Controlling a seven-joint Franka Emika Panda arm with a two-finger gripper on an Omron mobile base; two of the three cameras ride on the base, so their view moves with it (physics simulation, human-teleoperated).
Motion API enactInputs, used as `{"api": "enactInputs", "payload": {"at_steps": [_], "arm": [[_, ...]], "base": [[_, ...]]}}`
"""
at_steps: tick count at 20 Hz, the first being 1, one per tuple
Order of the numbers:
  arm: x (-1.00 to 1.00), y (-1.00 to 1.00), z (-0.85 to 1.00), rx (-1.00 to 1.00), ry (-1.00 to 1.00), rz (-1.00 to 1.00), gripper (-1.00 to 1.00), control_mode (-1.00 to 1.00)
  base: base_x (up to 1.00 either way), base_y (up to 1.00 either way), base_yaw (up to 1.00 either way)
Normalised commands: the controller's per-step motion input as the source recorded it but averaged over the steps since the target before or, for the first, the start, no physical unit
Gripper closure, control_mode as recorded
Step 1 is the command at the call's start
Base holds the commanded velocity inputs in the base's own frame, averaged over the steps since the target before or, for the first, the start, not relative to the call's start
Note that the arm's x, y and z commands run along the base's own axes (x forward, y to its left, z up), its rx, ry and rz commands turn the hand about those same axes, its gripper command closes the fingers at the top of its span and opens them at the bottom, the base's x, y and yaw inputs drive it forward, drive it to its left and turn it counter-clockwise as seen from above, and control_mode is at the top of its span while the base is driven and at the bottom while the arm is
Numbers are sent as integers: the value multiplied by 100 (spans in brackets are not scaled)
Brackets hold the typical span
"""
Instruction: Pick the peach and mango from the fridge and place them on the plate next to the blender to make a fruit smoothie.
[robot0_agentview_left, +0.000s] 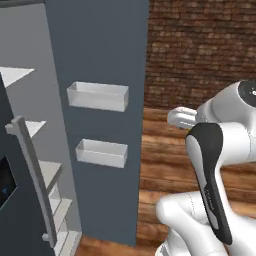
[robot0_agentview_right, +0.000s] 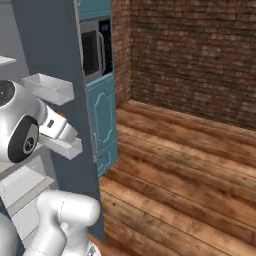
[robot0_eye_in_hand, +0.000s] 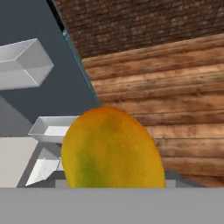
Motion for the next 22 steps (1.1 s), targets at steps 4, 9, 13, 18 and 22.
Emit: {"api": "enactInputs", "payload": {"at_steps": [4,9,13,18,22], "arm": [[0,0,0,0,0,0,100,100],[0,0,0,0,0,0,100,100],[0,0,0,0,0,0,100,100],[0,0,0,0,0,0,100,100],[0,0,0,0,0,0,100,100]], "base": [[0,-69,-76],[0,-77,-74],[4,-71,-74],[94,9,-38],[100,51,-20]]}}
